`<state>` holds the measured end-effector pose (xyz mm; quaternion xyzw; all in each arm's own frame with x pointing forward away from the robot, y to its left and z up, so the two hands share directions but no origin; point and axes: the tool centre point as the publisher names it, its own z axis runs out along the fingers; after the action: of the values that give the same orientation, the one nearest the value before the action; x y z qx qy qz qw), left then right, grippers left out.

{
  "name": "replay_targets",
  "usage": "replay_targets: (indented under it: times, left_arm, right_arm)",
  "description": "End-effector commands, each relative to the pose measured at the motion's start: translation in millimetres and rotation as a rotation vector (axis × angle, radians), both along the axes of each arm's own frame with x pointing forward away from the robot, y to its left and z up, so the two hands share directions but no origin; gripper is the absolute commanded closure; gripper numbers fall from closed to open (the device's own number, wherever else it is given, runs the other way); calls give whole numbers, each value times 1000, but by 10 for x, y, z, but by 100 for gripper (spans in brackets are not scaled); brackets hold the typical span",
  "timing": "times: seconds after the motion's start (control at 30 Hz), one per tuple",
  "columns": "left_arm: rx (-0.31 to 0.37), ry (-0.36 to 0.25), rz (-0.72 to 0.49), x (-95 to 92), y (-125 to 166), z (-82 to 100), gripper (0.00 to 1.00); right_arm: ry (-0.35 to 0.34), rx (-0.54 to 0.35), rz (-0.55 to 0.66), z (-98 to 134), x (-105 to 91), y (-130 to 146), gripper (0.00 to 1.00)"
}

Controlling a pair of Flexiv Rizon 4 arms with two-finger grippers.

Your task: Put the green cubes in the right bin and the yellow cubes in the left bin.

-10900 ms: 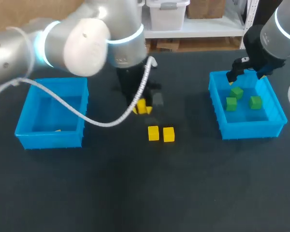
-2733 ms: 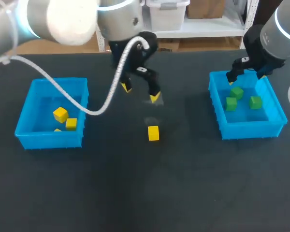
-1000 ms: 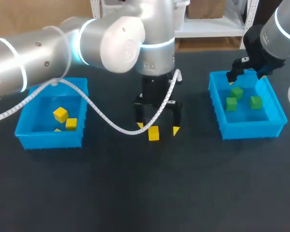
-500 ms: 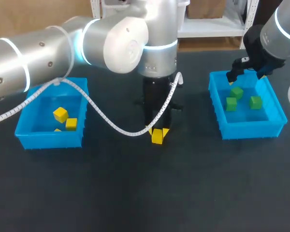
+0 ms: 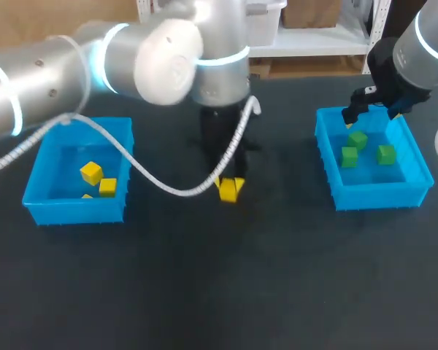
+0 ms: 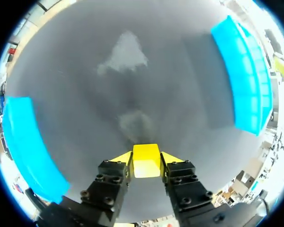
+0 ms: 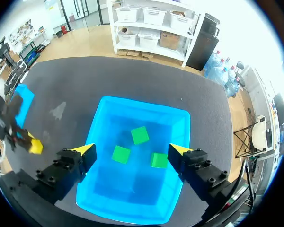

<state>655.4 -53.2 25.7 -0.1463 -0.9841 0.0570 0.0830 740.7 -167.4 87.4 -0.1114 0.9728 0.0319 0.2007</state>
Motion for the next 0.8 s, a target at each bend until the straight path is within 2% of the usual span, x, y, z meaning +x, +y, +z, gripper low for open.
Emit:
replay_targets:
  times: [0.03, 0.3, 0.47, 0.63, 0.8]
  left_arm:
    - [-58, -92, 26, 16, 348, 332, 100]
    - [-119, -228, 96, 269, 859, 815, 100]
    - [-134, -301, 162, 319, 1252, 1046, 100]
    - [-123, -353, 249, 300, 1723, 1177, 100]
    - [-107, -378, 334, 191, 2167, 1196, 100]
  right_arm:
    - [-7, -1, -3, 1, -25, -3, 0]
    - [-7, -1, -3, 1, -25, -3, 0]
    - [-7, -1, -3, 1, -25, -3, 0]
    - [-7, -1, -3, 1, -25, -3, 0]
    - [-7, -1, -3, 1, -25, -3, 0]
